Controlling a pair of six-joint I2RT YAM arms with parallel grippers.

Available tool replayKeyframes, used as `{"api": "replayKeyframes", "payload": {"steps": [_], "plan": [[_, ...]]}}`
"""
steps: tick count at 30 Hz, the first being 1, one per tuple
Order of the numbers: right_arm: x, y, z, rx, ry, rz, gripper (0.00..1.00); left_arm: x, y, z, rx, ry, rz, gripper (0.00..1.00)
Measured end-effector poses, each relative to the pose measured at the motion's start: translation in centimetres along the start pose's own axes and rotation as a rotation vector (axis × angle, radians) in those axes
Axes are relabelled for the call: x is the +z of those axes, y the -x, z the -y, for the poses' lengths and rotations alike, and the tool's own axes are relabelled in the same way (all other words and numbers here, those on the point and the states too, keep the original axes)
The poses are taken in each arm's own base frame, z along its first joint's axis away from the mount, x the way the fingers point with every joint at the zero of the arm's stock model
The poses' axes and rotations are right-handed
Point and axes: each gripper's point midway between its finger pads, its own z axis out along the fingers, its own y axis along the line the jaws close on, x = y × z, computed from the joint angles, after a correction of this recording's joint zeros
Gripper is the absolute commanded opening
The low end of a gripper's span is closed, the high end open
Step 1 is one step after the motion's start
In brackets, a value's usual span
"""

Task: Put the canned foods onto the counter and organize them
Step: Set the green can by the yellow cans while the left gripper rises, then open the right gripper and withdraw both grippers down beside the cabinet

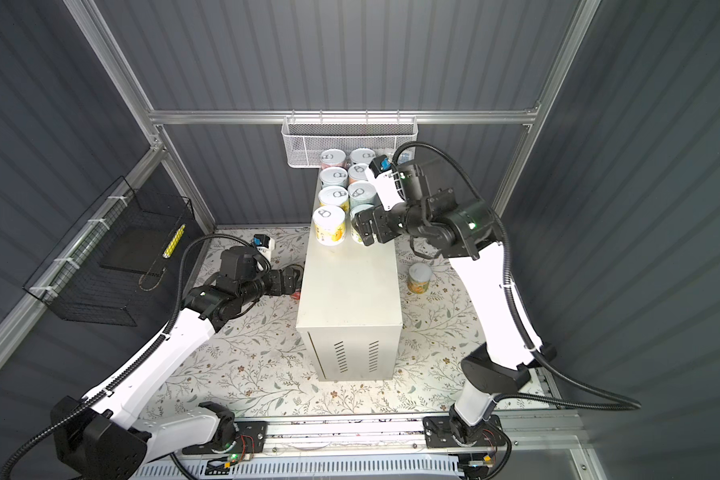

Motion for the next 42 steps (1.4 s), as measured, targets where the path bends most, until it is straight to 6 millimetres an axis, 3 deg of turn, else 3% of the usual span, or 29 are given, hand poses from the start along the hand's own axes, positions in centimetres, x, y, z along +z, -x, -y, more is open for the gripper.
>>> {"api": "replayKeyframes", "payload": {"steps": [6, 9, 13, 17, 25, 32, 42], "plan": [[-2.1, -2.0, -0.1, 0.018, 0.003, 0.033, 0.87, -4.1, 6.6, 0.7, 0.008, 0.004, 0.145, 0.92], [-1.7, -3.1, -0.1, 0.026, 0.002, 0.027, 0.74, -6.5, 9.5, 2.0, 0.024, -0.054, 0.213, 0.86], [-0.6, -3.9, 0.2, 0.052, 0.0, 0.018, 0.66, -9.1, 12.1, 4.5, 0.045, -0.184, 0.275, 0.78], [0.5, -4.6, 0.6, 0.082, 0.002, 0.016, 0.61, -9.5, 12.4, 6.3, 0.061, -0.282, 0.268, 0.7], [1.1, -5.3, 1.9, 0.137, -0.002, 0.028, 0.57, -6.8, 11.1, 8.1, 0.069, -0.38, 0.176, 0.66], [2.0, -6.1, 2.9, 0.174, 0.009, 0.02, 0.56, -5.4, 10.9, 8.9, 0.069, -0.415, 0.144, 0.67], [4.0, -6.2, 2.5, 0.18, 0.063, 0.0, 0.56, -4.7, 11.7, 9.4, 0.073, -0.434, 0.147, 0.67]]}}
